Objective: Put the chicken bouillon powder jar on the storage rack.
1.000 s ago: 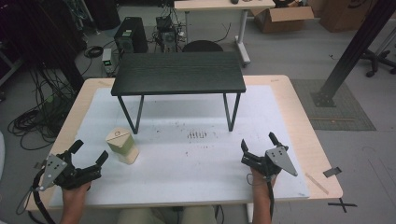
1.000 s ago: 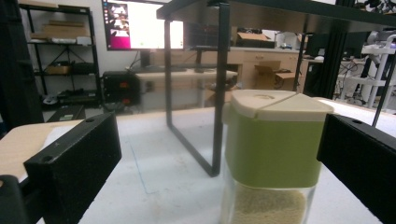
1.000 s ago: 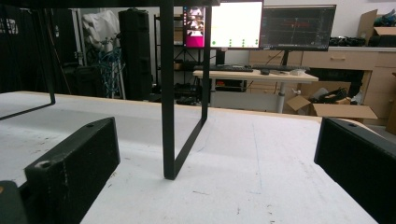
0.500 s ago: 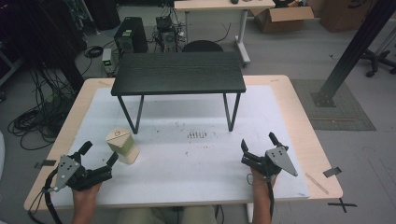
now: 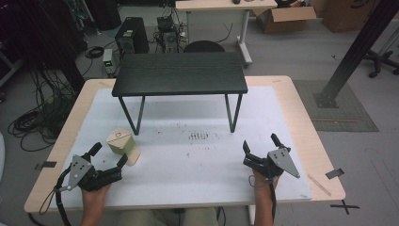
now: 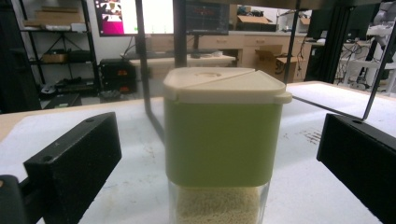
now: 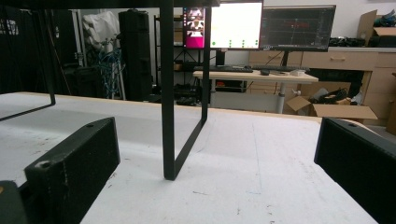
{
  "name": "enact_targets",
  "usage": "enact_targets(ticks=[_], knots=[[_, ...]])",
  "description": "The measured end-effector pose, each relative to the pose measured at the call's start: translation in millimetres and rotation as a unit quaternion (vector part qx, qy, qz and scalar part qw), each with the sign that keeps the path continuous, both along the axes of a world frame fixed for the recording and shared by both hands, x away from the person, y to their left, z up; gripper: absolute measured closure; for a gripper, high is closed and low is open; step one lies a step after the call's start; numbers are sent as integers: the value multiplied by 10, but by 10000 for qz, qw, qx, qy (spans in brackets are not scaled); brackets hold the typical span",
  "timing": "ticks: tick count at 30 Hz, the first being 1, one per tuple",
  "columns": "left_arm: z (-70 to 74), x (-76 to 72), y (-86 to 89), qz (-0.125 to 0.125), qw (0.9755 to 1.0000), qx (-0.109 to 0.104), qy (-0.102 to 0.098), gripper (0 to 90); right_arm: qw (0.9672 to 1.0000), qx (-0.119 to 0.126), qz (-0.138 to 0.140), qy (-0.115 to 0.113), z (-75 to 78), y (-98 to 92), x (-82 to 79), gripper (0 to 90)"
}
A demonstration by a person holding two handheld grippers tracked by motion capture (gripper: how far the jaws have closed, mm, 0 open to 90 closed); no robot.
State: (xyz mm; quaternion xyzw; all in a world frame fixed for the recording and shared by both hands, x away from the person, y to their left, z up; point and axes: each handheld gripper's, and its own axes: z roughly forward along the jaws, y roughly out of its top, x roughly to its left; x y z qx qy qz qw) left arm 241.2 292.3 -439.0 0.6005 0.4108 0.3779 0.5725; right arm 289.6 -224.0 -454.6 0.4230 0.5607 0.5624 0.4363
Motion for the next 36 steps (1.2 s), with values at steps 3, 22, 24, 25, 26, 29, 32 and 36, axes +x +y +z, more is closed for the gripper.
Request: enact_targets(ticks=[3, 22, 24, 25, 26, 29, 32, 36], knots=[[-10, 41, -37, -1, 10000, 33, 63, 2, 10000, 4, 2, 4, 0, 1, -1, 0], [-48, 214, -146, 115, 9986, 234, 451, 8, 10000, 12, 0, -3, 0, -2, -2, 0], [-54, 231, -156, 135, 9983, 261, 499, 7, 10000, 12, 1, -7, 0, -2, -3, 0], [-58, 238, -163, 155, 9982, 263, 523, 8, 10000, 13, 2, -8, -1, -2, -3, 0], [-60, 245, -166, 165, 9980, 276, 550, 8, 10000, 13, 2, -8, -1, -3, -3, 0], [-67, 263, -178, 204, 9975, 280, 616, 10, 10000, 13, 2, -10, -1, -2, -3, 0], [-74, 284, -189, 224, 9967, 339, 702, 14, 10000, 15, 3, -11, -1, -3, -4, 0], [-71, 304, -189, 242, 9960, 324, 799, 27, 10000, 19, 4, -20, -1, -3, -5, 0]])
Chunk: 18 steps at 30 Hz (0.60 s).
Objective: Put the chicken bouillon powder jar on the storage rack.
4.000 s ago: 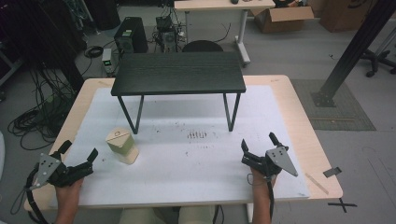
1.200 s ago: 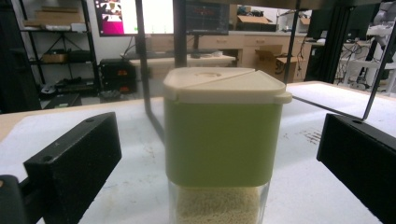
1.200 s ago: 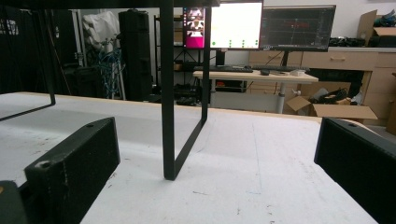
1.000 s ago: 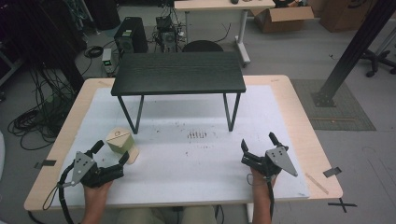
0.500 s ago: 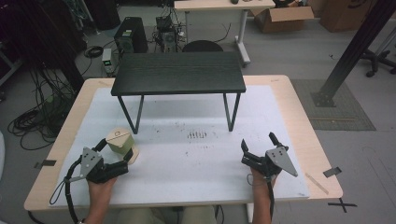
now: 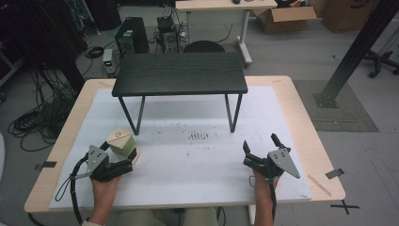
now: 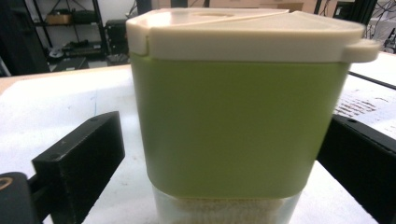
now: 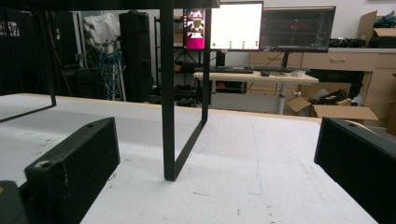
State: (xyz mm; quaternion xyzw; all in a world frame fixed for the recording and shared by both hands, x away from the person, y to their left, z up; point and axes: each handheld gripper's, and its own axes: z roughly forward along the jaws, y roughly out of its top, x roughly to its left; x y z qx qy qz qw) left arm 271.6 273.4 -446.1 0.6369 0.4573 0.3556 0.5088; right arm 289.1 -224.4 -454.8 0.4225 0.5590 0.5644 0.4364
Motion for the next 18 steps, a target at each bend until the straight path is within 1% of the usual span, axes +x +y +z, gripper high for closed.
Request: enact_targets(ticks=[3, 8, 14, 18], knots=[[2, 11, 4, -10, 10000, -16, 56, 44, 10000, -1, 3, -1, 0, 1, -1, 0], [5, 26, -15, -29, 9999, 90, 134, 72, 10000, 0, 3, -7, 0, -1, -1, 0], [6, 36, -22, 58, 9998, 101, 182, 113, 10000, 8, 6, -13, -1, -2, -2, 0], [7, 41, -43, 59, 9996, 193, 205, 153, 10000, 9, 7, -13, -1, -2, -2, 0]])
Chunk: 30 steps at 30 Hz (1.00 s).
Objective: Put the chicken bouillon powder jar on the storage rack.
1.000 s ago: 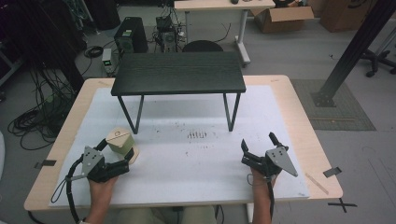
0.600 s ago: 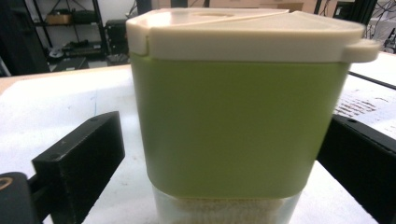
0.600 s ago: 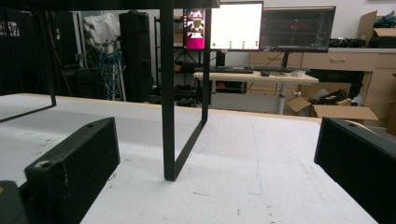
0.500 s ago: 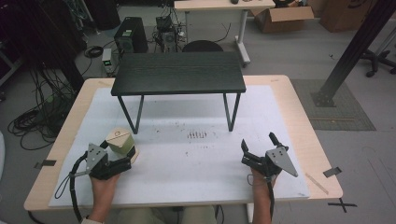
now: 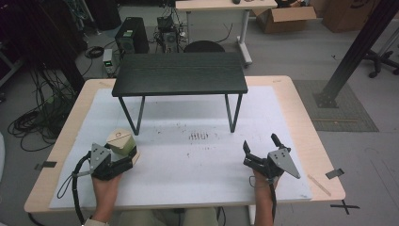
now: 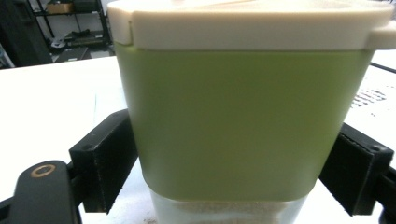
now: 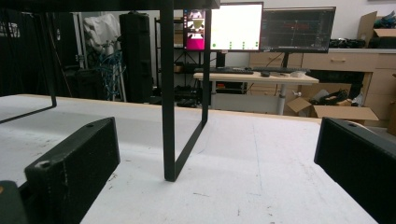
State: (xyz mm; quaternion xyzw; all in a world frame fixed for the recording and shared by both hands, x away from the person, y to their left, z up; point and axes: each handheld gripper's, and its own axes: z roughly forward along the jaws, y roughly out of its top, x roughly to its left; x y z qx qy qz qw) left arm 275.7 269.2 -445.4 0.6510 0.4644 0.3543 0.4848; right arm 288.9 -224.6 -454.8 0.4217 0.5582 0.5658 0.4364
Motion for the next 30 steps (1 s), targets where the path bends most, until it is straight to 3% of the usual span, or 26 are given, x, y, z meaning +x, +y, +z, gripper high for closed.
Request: enact_targets(ticks=[16, 30], knots=[[1, 12, -19, -6, 9999, 99, 66, 288, 10000, 0, 3, -1, -1, -1, -1, 0], [2, 17, 2, -59, 9999, 1, 83, 294, 10000, 3, 2, -2, -1, -2, -1, 0]])
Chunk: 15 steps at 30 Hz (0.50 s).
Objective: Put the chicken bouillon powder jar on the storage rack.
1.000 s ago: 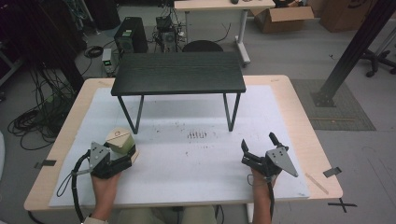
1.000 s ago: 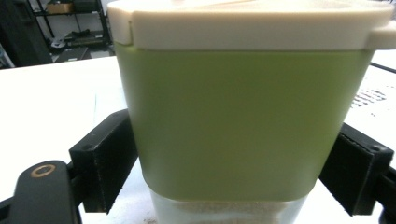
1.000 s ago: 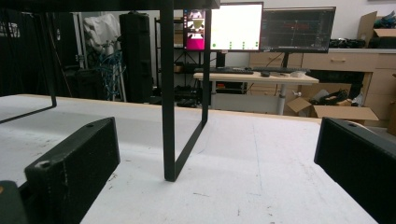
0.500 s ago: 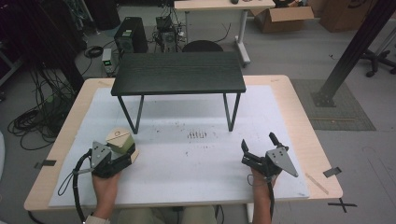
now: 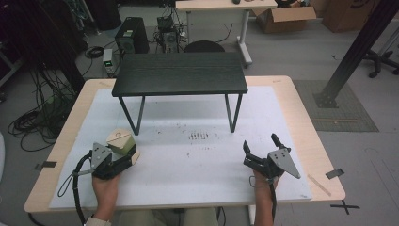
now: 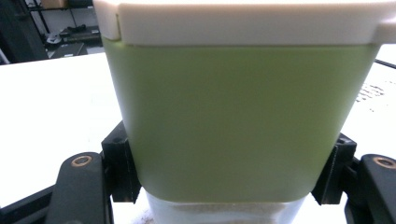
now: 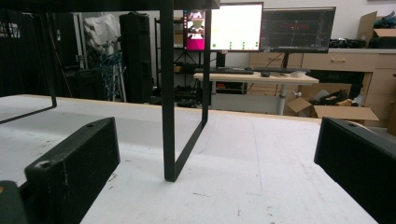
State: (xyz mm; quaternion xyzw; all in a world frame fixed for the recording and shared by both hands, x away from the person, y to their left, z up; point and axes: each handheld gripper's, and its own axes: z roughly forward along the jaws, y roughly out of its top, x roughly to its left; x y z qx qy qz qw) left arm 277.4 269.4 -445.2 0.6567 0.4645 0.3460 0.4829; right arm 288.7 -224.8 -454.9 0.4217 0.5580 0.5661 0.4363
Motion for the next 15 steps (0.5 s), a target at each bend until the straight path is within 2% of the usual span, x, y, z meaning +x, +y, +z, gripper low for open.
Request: enact_targets(ticks=[5, 8, 15], knots=[[0, -5, 19, -34, 10000, -69, -22, 295, 10000, 5, -1, 6, 0, 0, 1, 0], [14, -25, 32, -39, 9998, -175, -122, 295, 10000, 7, 2, 5, 0, -1, 1, 0], [169, -65, 21, -165, 9988, -291, -348, 295, 10000, 8, 2, 7, 1, -1, 2, 0]])
